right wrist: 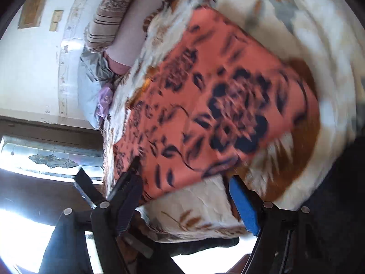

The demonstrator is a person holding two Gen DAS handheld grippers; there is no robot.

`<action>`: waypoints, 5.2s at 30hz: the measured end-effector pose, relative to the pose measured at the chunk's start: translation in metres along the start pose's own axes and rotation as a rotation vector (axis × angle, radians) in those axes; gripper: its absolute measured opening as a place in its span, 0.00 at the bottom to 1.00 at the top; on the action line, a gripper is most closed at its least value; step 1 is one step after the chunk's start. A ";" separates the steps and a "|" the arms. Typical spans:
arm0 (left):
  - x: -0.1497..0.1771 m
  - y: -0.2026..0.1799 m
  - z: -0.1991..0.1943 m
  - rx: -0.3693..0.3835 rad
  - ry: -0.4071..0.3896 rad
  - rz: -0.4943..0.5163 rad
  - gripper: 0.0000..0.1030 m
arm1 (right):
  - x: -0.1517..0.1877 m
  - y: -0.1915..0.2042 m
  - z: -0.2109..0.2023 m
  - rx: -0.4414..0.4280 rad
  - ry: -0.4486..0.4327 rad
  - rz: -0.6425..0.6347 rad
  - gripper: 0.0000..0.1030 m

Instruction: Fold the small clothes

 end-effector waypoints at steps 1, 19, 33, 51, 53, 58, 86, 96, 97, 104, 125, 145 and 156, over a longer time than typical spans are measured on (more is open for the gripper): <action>0.001 0.000 -0.001 0.001 0.001 -0.003 1.00 | 0.000 -0.003 0.000 -0.024 -0.022 0.009 0.78; -0.004 -0.001 -0.021 0.005 -0.050 0.006 1.00 | -0.042 0.019 -0.002 0.106 -0.241 -0.072 0.73; -0.015 0.105 -0.042 0.044 -0.119 -0.397 1.00 | -0.045 0.147 0.008 0.308 -0.341 -0.520 0.15; 0.028 0.257 -0.060 -0.060 -0.172 -0.901 1.00 | 0.133 0.284 0.199 0.288 0.017 -1.108 0.15; 0.021 0.251 -0.062 0.000 -0.188 -0.886 1.00 | 0.135 0.286 0.197 0.246 0.016 -1.125 0.24; 0.012 0.237 -0.063 0.087 -0.194 -0.829 1.00 | 0.165 0.264 0.194 0.110 0.069 -1.140 0.74; 0.051 0.175 -0.090 0.166 0.115 -0.666 0.46 | 0.052 0.143 0.049 -0.106 -0.111 -0.467 0.87; -0.008 0.149 -0.037 0.121 0.123 -0.434 0.78 | -0.038 0.137 0.119 -0.169 0.067 -0.174 0.88; 0.002 0.146 -0.019 0.087 0.193 -0.413 0.78 | -0.043 0.138 0.129 -0.170 0.084 -0.151 0.88; 0.023 0.144 -0.014 0.086 0.143 -0.399 0.79 | -0.018 0.203 0.153 0.113 0.088 -0.592 0.40; 0.007 0.154 -0.028 0.222 0.189 -0.410 0.34 | 0.004 0.215 0.163 0.126 0.147 -0.779 0.46; -0.046 0.083 0.021 0.283 0.200 -0.346 0.68 | -0.128 0.116 0.095 0.108 -0.011 -0.361 0.76; -0.040 0.073 0.041 0.177 0.212 -0.259 0.78 | -0.079 0.183 0.054 0.039 -0.125 -0.628 0.90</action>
Point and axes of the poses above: each gripper's, at about its wrist camera, not at the fingertips, and z roughly the way its jaws point, y to its left, x to its underside, the point moved 2 cm from there along z, roughly the way its jaws point, and after that the axes turned 4 degrees about -y, right-handed, at the moved point
